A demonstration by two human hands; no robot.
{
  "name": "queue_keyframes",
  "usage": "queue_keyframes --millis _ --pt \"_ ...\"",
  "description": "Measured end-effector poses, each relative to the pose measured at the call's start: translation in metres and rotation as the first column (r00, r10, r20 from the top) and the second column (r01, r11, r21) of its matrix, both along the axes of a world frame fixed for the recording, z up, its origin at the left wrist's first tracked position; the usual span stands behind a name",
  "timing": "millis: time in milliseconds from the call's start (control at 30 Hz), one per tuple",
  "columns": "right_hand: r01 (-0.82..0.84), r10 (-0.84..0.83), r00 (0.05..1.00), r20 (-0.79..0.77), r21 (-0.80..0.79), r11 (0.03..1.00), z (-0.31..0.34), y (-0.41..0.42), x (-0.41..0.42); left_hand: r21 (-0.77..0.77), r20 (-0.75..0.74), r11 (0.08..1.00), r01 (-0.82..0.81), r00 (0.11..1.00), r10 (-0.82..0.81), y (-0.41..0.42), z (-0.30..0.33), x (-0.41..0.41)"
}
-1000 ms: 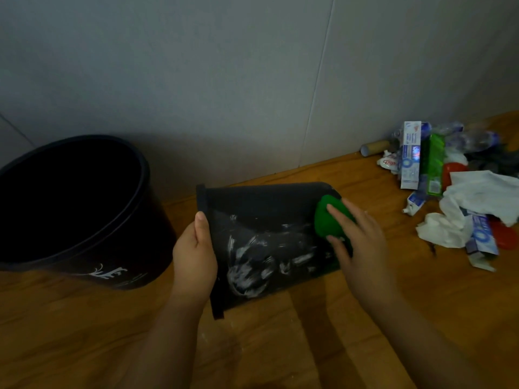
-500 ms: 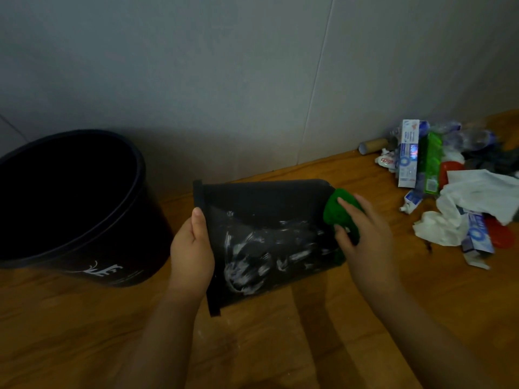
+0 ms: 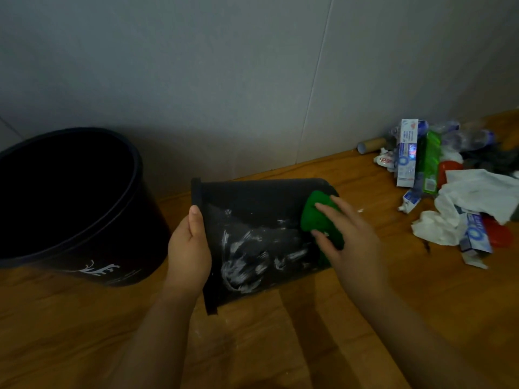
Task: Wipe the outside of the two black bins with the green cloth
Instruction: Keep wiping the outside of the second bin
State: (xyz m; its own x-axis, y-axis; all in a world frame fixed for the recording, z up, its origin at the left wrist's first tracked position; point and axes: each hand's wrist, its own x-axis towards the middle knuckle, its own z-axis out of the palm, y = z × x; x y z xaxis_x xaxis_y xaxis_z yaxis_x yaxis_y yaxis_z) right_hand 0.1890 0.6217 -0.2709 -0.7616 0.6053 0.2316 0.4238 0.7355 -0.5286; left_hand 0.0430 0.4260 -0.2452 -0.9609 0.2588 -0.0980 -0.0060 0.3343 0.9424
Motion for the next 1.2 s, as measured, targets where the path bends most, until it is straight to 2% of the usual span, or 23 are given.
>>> queue_keyframes --millis 67,100,200,267,333,433,467,600,667,733,833,900,967,1033,1100,1200 --pt "-0.097 0.098 0.995 -0.013 0.042 0.994 -0.003 -0.005 -0.001 -0.004 0.002 1.000 0.006 1.000 -0.006 0.000 0.001 -0.001" --pt "-0.088 0.089 0.996 -0.023 0.043 0.995 -0.005 0.000 -0.001 -0.003 0.004 1.000 0.010 1.000 -0.010 0.000 0.002 -0.001" --pt "0.096 -0.100 0.993 -0.067 -0.064 0.993 -0.009 0.016 0.006 0.003 0.011 1.000 0.014 1.000 -0.014 0.000 0.003 0.000" --pt "0.161 -0.166 0.983 -0.076 -0.075 0.984 -0.011 0.011 0.012 0.013 0.025 1.000 0.010 1.000 -0.011 0.000 0.003 0.002" --pt "0.110 -0.116 0.990 -0.086 -0.072 0.991 -0.012 -0.005 0.012 0.011 0.027 1.000 0.007 1.000 -0.008 0.000 0.003 0.001" --pt "-0.083 0.087 0.993 -0.081 0.052 0.995 -0.012 -0.019 0.009 -0.014 0.007 1.000 0.014 1.000 -0.014 0.000 0.003 -0.003" --pt "-0.094 0.098 0.992 -0.075 0.062 0.994 -0.012 -0.014 0.007 -0.016 0.005 1.000 0.018 1.000 -0.018 0.000 0.003 -0.004" --pt "0.161 -0.166 0.984 -0.059 -0.079 0.984 -0.013 0.011 0.008 -0.021 -0.018 1.000 0.020 1.000 -0.021 0.000 0.002 -0.003" --pt "0.190 -0.194 0.979 -0.057 -0.070 0.979 -0.012 0.003 0.008 -0.020 -0.016 1.000 0.021 1.000 -0.021 0.000 0.001 -0.002" --pt "0.103 -0.108 0.992 -0.065 -0.081 0.991 -0.008 -0.014 0.004 -0.024 -0.015 0.999 0.021 1.000 -0.021 0.000 0.001 -0.002" --pt "-0.157 0.158 0.987 -0.041 0.035 0.987 -0.002 -0.029 -0.004 -0.027 -0.020 0.999 0.033 0.999 -0.034 0.000 0.002 -0.004" --pt "-0.148 0.149 0.989 -0.021 0.030 0.988 0.002 -0.020 -0.009 -0.030 -0.015 0.999 0.037 0.999 -0.037 -0.001 0.002 -0.005" --pt "0.013 -0.013 1.000 -0.003 -0.056 0.998 0.007 -0.008 -0.010 -0.027 -0.002 0.999 0.026 1.000 -0.026 -0.001 0.002 -0.004" --pt "0.107 -0.105 0.994 0.022 -0.060 0.992 0.011 -0.011 -0.010 -0.017 -0.002 1.000 0.011 1.000 -0.011 0.001 0.002 -0.002" --pt "0.013 -0.013 1.000 0.024 -0.027 1.000 0.015 -0.029 -0.014 -0.017 -0.005 1.000 0.002 1.000 -0.002 0.001 0.001 -0.001" --pt "-0.232 0.230 0.972 0.056 0.029 0.972 0.014 -0.052 -0.019 -0.014 -0.018 1.000 0.003 1.000 -0.004 0.001 0.001 -0.003"
